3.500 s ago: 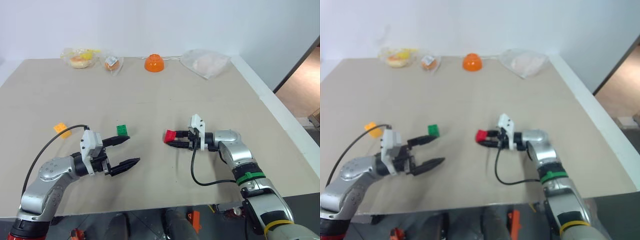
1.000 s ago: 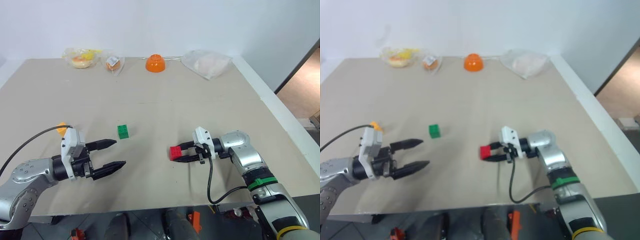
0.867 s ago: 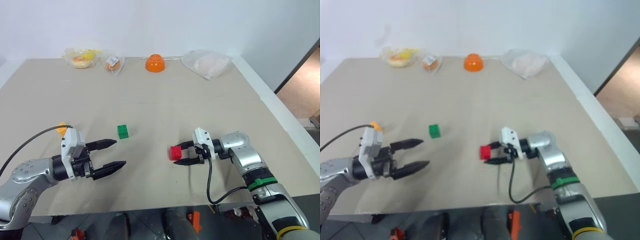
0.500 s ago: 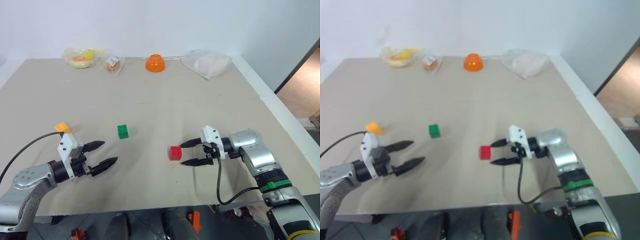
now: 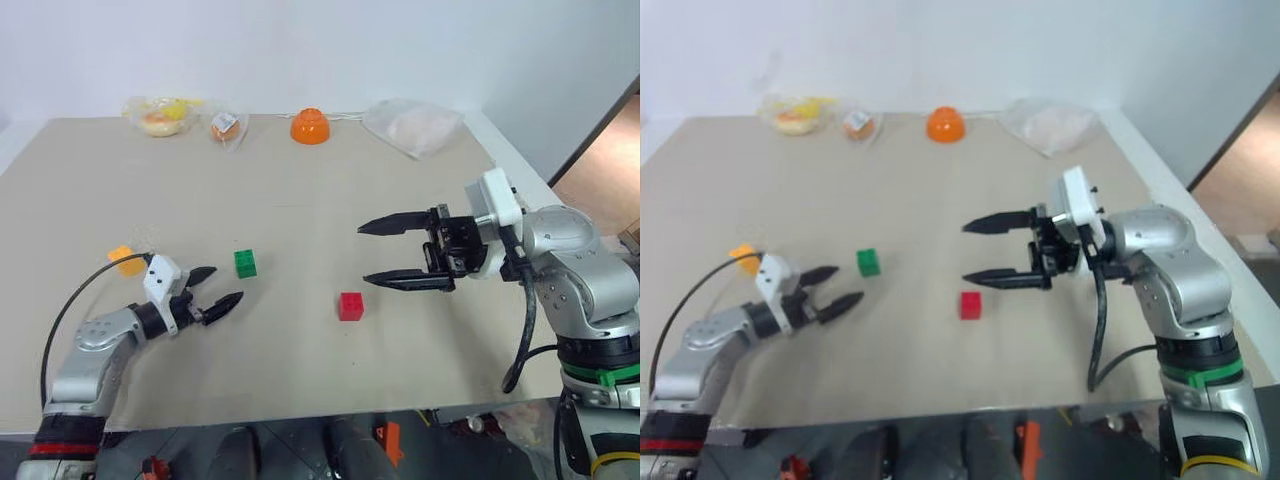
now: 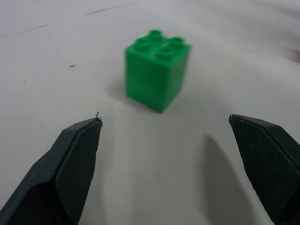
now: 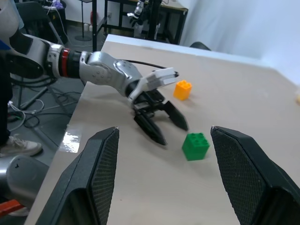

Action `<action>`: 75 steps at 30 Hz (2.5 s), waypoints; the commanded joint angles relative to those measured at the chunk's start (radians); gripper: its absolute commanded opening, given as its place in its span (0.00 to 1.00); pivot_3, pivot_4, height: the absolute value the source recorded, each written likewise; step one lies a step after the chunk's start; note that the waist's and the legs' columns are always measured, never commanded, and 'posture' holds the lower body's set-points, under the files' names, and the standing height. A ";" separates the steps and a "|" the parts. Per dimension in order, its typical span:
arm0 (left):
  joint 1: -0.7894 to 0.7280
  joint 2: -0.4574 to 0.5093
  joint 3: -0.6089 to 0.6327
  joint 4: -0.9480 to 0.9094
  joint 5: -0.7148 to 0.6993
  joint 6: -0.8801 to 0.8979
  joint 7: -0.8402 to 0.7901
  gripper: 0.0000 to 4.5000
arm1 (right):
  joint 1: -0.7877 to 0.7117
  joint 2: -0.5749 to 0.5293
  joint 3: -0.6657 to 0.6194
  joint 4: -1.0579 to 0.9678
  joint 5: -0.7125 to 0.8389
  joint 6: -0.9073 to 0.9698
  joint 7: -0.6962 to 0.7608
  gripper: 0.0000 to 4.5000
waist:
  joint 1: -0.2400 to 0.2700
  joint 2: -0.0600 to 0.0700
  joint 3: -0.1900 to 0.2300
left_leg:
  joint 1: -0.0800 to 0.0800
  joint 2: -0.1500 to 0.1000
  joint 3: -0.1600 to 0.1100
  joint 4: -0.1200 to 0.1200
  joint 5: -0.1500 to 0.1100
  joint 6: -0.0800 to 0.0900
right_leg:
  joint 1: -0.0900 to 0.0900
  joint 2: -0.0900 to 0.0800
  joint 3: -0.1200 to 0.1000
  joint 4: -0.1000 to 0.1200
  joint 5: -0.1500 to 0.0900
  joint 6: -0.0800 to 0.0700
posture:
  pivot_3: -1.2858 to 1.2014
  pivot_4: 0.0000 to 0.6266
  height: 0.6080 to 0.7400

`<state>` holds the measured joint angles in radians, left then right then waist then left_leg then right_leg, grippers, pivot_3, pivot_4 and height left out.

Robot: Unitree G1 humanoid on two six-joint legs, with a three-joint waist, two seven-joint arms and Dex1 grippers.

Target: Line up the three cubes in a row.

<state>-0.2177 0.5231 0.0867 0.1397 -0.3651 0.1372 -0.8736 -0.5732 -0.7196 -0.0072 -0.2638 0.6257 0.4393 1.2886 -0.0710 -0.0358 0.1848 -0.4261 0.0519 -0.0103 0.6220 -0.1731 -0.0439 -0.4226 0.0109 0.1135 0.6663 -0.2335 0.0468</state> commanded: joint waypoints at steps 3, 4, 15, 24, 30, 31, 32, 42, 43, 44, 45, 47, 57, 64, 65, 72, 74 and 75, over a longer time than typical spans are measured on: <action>-0.108 -0.026 -0.018 0.156 0.052 -0.101 -0.016 1.00 | 0.015 0.004 -0.024 -0.083 0.037 0.022 -0.052 0.72 | 0.004 0.000 0.000 | 0.000 0.000 0.000 0.000 0.000 0.000 | 0.000 0.000 0.000 0.000 0.001 0.000 | 0.52 0.24 1.00; -0.134 -0.036 -0.016 0.184 0.048 -0.104 -0.018 1.00 | 0.018 0.004 -0.027 -0.087 0.040 0.025 -0.059 0.72 | 0.004 0.000 0.000 | 0.000 0.000 0.000 0.001 0.000 0.000 | 0.000 0.000 0.000 0.000 0.001 0.001 | 0.52 0.24 1.00; -0.282 -0.069 -0.060 0.350 0.072 -0.158 -0.135 1.00 | 0.030 -0.009 -0.037 -0.102 0.042 0.026 -0.097 0.72 | 0.005 0.000 0.000 | -0.001 0.000 -0.001 0.002 0.001 0.001 | 0.000 0.000 0.000 0.000 0.003 0.004 | 0.52 0.24 1.00; -0.283 -0.073 -0.054 0.355 0.081 -0.171 -0.151 0.36 | 0.033 -0.010 -0.034 -0.094 0.034 0.012 -0.104 0.73 | 0.008 0.000 0.000 | -0.001 -0.001 -0.001 0.002 0.001 0.001 | 0.000 0.000 0.000 0.000 0.004 0.006 | 0.52 0.24 1.00; -0.280 -0.055 -0.079 0.301 0.094 -0.160 -0.189 0.29 | 0.019 -0.005 -0.020 -0.075 0.024 -0.002 -0.093 0.73 | 0.010 0.000 0.000 | -0.001 -0.001 -0.001 0.002 0.001 0.001 | 0.000 0.000 0.000 0.000 0.004 0.006 | 0.52 0.24 1.00; -0.284 -0.054 -0.081 0.287 0.090 -0.152 -0.198 0.29 | 0.016 -0.004 -0.017 -0.074 0.024 -0.003 -0.091 0.73 | 0.010 0.000 0.000 | -0.001 -0.001 -0.001 0.002 0.001 0.001 | 0.000 0.000 0.000 0.000 0.004 0.006 | 0.52 0.24 1.00; -0.288 -0.053 -0.083 0.276 0.085 -0.145 -0.205 0.29 | 0.013 -0.002 -0.016 -0.073 0.024 -0.005 -0.090 0.73 | 0.010 0.000 0.000 | -0.002 -0.001 -0.001 0.002 0.001 0.001 | 0.000 0.000 0.000 0.000 0.003 0.006 | 0.52 0.24 1.00; -0.304 -0.080 -0.181 0.081 0.057 -0.104 -0.317 0.29 | 0.019 -0.006 -0.010 -0.065 0.007 -0.019 -0.092 0.73 | 0.013 0.000 0.000 | -0.003 0.000 -0.001 0.002 0.001 0.001 | -0.001 0.000 0.000 0.000 0.003 0.006 | 0.52 0.24 1.00; -0.297 -0.073 -0.207 0.065 0.067 -0.116 -0.350 0.29 | 0.023 -0.008 -0.008 -0.066 0.003 -0.022 -0.090 0.73 | 0.014 0.000 0.000 | -0.003 -0.001 -0.001 0.002 0.001 0.001 | -0.001 0.000 0.000 0.000 0.003 0.006 | 0.52 0.24 1.00; -0.290 -0.065 -0.228 0.056 0.068 -0.114 -0.383 0.29 | 0.026 -0.008 -0.007 -0.068 0.001 -0.024 -0.090 0.73 | 0.014 0.000 0.000 | -0.003 -0.001 -0.001 0.002 0.001 0.001 | -0.001 0.000 0.000 0.000 0.003 0.006 | 0.52 0.24 1.00; -0.284 -0.060 -0.242 0.052 0.067 -0.112 -0.407 0.29 | 0.029 -0.009 -0.008 -0.071 0.001 -0.023 -0.089 0.73 | 0.014 0.000 0.000 | -0.003 -0.001 -0.001 0.001 0.001 0.001 | -0.001 0.000 0.000 0.000 0.003 0.006 | 0.52 0.24 1.00; -0.271 -0.045 -0.269 0.052 0.074 -0.124 -0.450 0.29 | 0.035 -0.013 -0.015 -0.081 0.007 -0.016 -0.089 0.73 | 0.011 0.000 0.000 | -0.002 0.000 -0.001 0.001 0.001 0.001 | -0.001 0.001 0.000 0.000 0.003 0.006 | 0.52 0.24 1.00; -0.272 -0.002 -0.297 0.218 0.137 -0.271 -0.518 0.29 | 0.197 -0.133 -0.096 -0.115 0.021 0.003 -0.057 0.73 | 0.017 0.000 0.000 | -0.002 0.000 -0.002 0.001 0.001 0.001 | -0.001 0.001 0.000 0.000 0.000 0.001 | 0.52 0.24 1.00; -0.299 -0.042 -0.284 0.291 0.140 -0.292 -0.467 0.29 | 0.300 -0.179 -0.116 -0.062 -0.021 -0.039 -0.038 0.73 | 0.020 0.001 -0.001 | 0.000 0.000 -0.001 0.004 0.003 0.004 | 0.001 0.001 0.000 0.000 0.004 0.001 | 0.52 0.24 1.00; -0.302 -0.047 -0.280 0.305 0.142 -0.296 -0.458 0.29 | 0.302 -0.176 -0.113 -0.057 -0.024 -0.043 -0.039 0.73 | 0.020 0.001 -0.001 | 0.000 -0.001 -0.001 0.005 0.004 0.005 | 0.002 0.000 0.000 0.000 0.004 0.000 | 0.52 0.24 1.00; -0.354 -0.076 -0.230 0.379 0.111 -0.281 -0.410 0.29 | 0.287 -0.155 -0.086 -0.048 -0.031 -0.050 -0.047 0.73 | 0.020 0.001 0.000 | 0.000 -0.002 -0.001 0.011 0.006 0.008 | 0.003 -0.002 0.000 -0.001 0.004 0.000 | 0.52 0.24 1.00; -0.367 -0.080 -0.220 0.388 0.102 -0.273 -0.405 0.29 | 0.280 -0.151 -0.080 -0.044 -0.033 -0.051 -0.045 0.73 | 0.019 0.001 0.000 | 0.000 -0.002 -0.001 0.011 0.006 0.008 | 0.002 -0.002 0.000 -0.002 0.004 0.000 | 0.52 0.24 1.00; -0.372 -0.081 -0.216 0.391 0.101 -0.271 -0.402 0.29 | 0.277 -0.150 -0.078 -0.042 -0.034 -0.051 -0.045 0.73 | 0.018 0.001 0.000 | 0.000 -0.002 -0.001 0.011 0.006 0.008 | 0.001 -0.003 0.000 -0.002 0.004 0.000 | 0.52 0.24 1.00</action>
<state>-0.5661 0.4416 -0.1592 0.5340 -0.2519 -0.1387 -1.2892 -0.2745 -0.8719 -0.0772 -0.3080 0.5925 0.4024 1.2411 -0.0527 -0.0348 0.1845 -0.4264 0.0496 -0.0108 0.6333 -0.1667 -0.0355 -0.4223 0.0077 0.1137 0.6646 -0.2293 0.0471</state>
